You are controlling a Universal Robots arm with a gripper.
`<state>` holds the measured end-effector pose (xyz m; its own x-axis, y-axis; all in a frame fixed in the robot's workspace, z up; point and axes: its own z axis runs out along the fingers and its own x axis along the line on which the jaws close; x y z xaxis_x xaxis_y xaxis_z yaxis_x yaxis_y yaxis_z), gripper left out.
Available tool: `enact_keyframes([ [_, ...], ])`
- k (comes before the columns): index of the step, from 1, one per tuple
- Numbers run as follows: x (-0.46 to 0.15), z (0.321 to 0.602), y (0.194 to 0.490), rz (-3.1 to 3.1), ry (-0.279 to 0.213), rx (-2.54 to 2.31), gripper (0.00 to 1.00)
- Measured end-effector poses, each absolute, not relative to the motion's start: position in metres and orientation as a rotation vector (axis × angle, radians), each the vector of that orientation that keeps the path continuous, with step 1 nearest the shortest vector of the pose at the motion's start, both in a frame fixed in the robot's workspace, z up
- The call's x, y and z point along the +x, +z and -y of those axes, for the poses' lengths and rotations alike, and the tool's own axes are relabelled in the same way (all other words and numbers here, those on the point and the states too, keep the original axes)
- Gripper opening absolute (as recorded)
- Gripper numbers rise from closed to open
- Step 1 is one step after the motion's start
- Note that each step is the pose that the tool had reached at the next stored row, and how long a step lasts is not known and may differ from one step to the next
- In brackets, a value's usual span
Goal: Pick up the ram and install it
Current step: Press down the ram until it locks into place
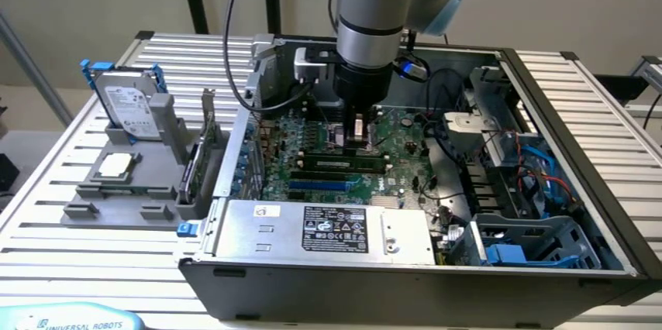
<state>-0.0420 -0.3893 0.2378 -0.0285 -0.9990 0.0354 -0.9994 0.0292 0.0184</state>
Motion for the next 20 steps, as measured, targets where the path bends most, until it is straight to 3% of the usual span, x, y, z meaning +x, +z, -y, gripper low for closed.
enact_keyframes([
  [10, -0.042, 0.389, 0.225, 2.226, 0.018, 2.162, 0.11],
  [20, -0.042, 0.389, 0.245, 2.225, 0.014, 2.16, 0.11],
])
